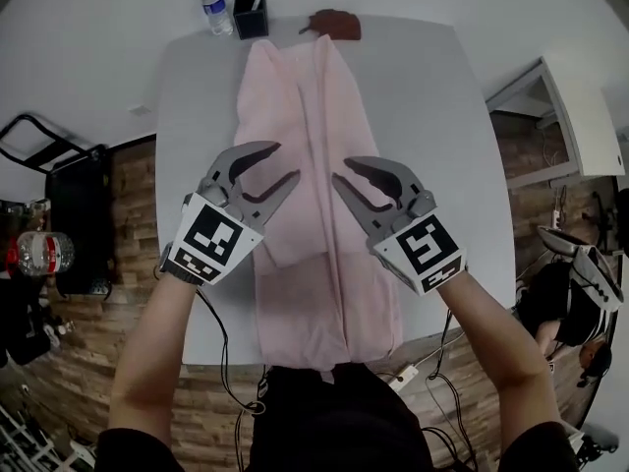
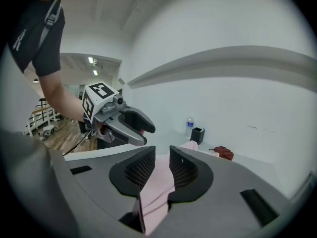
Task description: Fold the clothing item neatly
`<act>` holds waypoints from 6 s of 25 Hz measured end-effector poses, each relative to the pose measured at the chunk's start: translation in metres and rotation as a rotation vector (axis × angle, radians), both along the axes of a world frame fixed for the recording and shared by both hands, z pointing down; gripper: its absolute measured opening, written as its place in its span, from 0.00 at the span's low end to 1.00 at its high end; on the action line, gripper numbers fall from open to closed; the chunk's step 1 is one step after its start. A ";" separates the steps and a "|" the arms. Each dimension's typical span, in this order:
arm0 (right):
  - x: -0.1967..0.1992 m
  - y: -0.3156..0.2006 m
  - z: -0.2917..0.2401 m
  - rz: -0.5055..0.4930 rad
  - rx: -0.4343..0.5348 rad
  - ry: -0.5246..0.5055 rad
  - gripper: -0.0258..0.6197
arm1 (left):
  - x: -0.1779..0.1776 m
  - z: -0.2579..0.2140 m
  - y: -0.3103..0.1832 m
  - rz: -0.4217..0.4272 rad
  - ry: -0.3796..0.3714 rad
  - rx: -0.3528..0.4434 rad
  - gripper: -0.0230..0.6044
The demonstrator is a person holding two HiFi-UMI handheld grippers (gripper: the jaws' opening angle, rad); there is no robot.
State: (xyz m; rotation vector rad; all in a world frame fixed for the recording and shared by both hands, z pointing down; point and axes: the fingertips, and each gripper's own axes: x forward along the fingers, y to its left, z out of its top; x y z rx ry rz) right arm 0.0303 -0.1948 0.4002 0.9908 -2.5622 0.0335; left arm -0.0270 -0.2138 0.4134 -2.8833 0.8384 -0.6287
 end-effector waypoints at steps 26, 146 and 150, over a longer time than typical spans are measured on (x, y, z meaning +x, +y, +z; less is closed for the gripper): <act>0.093 0.364 0.167 -0.256 -0.023 0.466 0.28 | -0.009 0.199 0.413 0.196 -0.469 0.097 0.43; 0.052 0.178 0.171 -0.275 -0.626 0.274 0.21 | -0.010 0.162 0.102 0.119 -0.344 -0.721 0.43; 0.045 0.239 0.220 -0.488 -0.767 0.509 0.12 | -0.011 0.137 0.125 0.111 -0.312 -0.650 0.43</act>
